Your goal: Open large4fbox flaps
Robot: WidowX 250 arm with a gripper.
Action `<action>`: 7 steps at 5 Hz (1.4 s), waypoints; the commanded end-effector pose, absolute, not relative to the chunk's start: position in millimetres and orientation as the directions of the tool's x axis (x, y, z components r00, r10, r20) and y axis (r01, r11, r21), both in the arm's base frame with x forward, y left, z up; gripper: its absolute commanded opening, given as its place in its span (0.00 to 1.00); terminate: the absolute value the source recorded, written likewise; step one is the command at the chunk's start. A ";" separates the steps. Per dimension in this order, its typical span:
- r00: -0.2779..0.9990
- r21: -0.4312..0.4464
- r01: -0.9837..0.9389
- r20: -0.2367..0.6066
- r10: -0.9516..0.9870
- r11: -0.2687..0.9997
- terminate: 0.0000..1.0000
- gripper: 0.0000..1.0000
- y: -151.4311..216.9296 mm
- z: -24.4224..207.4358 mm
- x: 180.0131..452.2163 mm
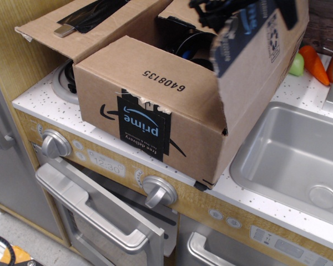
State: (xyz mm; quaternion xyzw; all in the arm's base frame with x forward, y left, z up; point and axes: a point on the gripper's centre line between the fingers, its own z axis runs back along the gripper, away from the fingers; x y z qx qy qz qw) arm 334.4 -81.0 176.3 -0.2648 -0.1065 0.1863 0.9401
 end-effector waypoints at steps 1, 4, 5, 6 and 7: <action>0.895 -0.561 -0.251 0.175 0.410 0.788 0.00 1.00 -123.9 214.6 332.2; 0.876 -0.583 -0.178 0.274 0.398 0.793 0.00 1.00 -179.7 148.0 317.8; 0.866 -0.577 -0.167 0.301 0.399 0.800 0.00 1.00 -166.6 122.3 307.6; 0.871 -0.549 -0.155 0.316 0.376 0.821 0.00 1.00 -162.4 111.9 305.8; 0.879 -0.534 -0.159 0.307 0.366 0.830 1.00 1.00 -161.2 116.1 308.2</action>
